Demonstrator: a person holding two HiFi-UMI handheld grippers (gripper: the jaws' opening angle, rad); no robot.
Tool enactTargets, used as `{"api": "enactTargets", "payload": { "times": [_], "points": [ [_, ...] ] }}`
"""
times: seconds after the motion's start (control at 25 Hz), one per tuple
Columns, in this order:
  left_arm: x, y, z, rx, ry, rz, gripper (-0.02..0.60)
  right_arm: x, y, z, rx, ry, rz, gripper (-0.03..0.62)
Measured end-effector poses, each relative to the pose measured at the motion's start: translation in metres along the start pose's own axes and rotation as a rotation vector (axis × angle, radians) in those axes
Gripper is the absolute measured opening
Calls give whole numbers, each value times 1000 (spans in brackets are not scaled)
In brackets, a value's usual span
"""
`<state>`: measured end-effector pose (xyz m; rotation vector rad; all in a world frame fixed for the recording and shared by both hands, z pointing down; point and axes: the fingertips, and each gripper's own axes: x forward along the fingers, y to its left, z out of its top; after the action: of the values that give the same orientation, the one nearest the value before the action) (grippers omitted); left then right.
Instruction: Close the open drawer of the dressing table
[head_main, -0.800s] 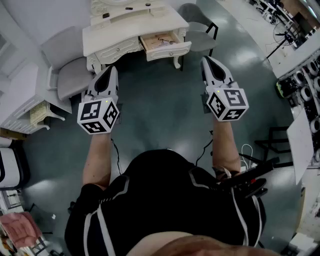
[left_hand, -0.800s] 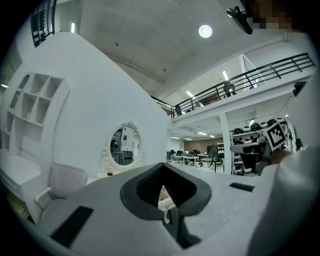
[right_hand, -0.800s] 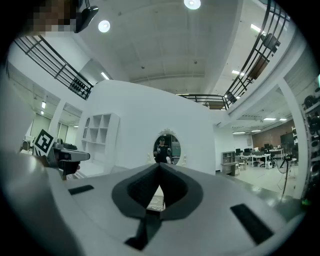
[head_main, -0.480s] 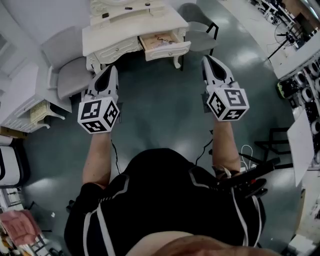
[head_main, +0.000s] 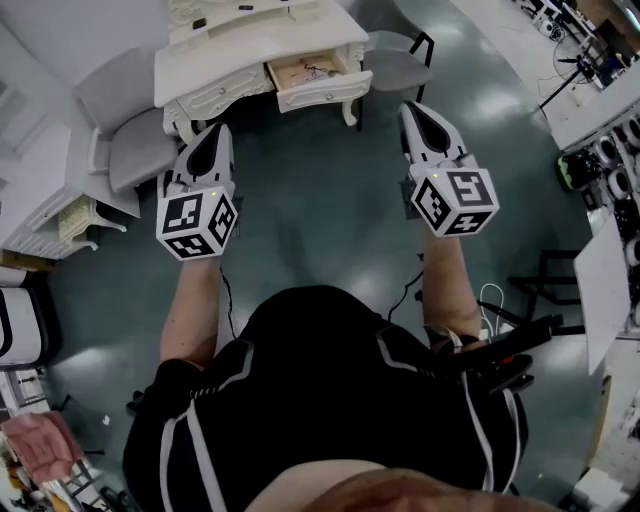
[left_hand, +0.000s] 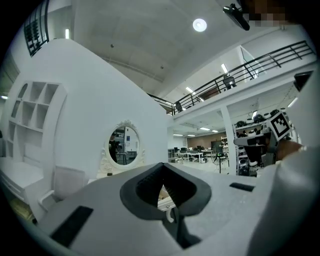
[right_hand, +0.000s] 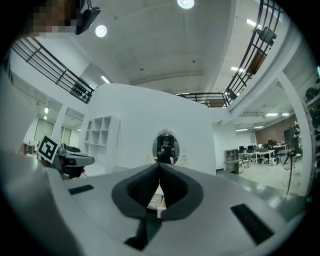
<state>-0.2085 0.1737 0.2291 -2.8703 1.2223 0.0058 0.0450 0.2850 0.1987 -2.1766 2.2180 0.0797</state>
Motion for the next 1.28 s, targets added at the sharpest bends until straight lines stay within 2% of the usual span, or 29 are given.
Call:
{"api": "enactTargets", "payload": {
  "times": [0.12, 0.32, 0.6, 0.8, 1.04, 1.28],
  "points": [
    [6, -8, -12, 41, 38, 23, 3, -4, -11, -14, 6, 4, 13, 5],
    [26, -27, -22, 49, 83, 9, 5, -6, -36, -27, 44, -2, 26, 5],
    [72, -38, -25, 63, 52, -55, 5, 19, -53, -34, 6, 20, 11, 5],
    [112, -13, -34, 38, 49, -92, 5, 61, -54, -42, -24, 50, -1, 5],
    [170, 35, -40, 15, 58, -116, 5, 121, -59, -39, -27, 25, -26, 5],
    [222, 71, -40, 8, 51, -160, 5, 179, -63, -49, -48, 70, -50, 6]
  ]
}}
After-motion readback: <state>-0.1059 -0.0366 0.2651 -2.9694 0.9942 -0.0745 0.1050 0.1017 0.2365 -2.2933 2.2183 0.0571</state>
